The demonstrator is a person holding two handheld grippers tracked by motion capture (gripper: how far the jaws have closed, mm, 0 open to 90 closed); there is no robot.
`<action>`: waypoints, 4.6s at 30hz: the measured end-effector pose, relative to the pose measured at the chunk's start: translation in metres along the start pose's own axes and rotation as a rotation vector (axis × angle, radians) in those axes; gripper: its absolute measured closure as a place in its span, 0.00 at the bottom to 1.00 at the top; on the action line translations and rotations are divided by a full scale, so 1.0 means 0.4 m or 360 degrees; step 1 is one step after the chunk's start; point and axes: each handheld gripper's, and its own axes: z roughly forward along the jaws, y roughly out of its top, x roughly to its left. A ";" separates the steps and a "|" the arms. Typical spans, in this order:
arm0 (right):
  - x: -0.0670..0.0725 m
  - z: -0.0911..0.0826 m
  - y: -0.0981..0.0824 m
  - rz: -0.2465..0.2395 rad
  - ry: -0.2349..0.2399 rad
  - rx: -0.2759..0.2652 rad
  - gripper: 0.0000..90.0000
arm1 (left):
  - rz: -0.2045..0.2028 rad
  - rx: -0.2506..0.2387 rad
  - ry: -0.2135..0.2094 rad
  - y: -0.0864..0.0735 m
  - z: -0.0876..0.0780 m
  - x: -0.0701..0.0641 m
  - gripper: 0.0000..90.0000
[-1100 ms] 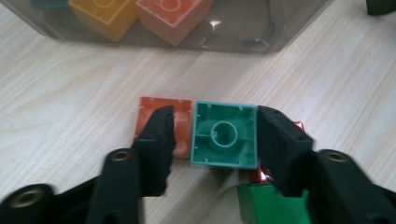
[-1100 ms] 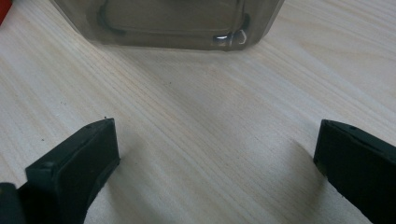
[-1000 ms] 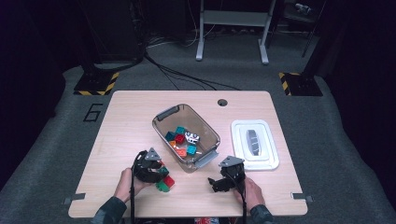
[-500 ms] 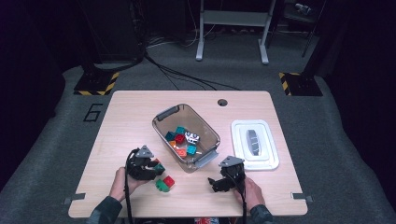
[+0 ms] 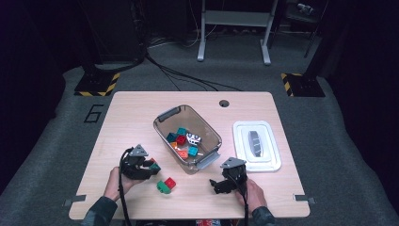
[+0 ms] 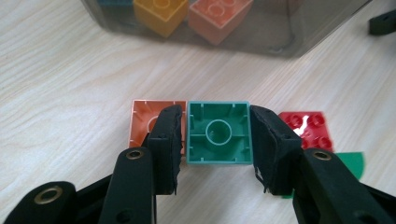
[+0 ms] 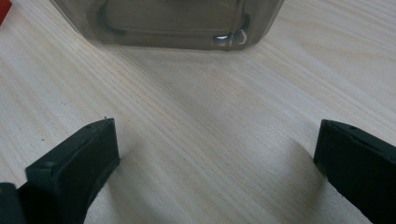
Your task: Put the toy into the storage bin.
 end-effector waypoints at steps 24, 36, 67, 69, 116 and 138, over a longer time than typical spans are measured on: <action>0.000 0.000 0.000 0.0002 -0.0002 0.0000 0.00 | 0.0137 0.0103 0.0040 -0.026 0.019 -0.047 0.62; 0.000 0.000 0.000 0.0002 0.0000 0.0001 0.00 | 0.0116 0.0156 0.0044 -0.033 0.040 -0.049 0.50; 0.000 0.000 0.000 -0.0002 0.0000 -0.0001 0.00 | 0.0032 0.0011 0.0039 -0.029 -0.013 -0.013 0.64; 0.000 0.000 0.000 -0.0002 0.0000 0.0000 0.00 | 0.0023 0.0001 0.0037 -0.024 -0.023 -0.008 0.64; 0.000 0.000 0.000 0.0003 0.0000 0.0000 0.00 | 0.0142 -0.0181 0.0103 0.206 -0.197 0.014 0.64; 0.000 0.000 0.000 0.0003 0.0000 0.0000 0.00 | 0.0281 -0.0059 -0.0038 0.330 -0.071 -0.059 0.64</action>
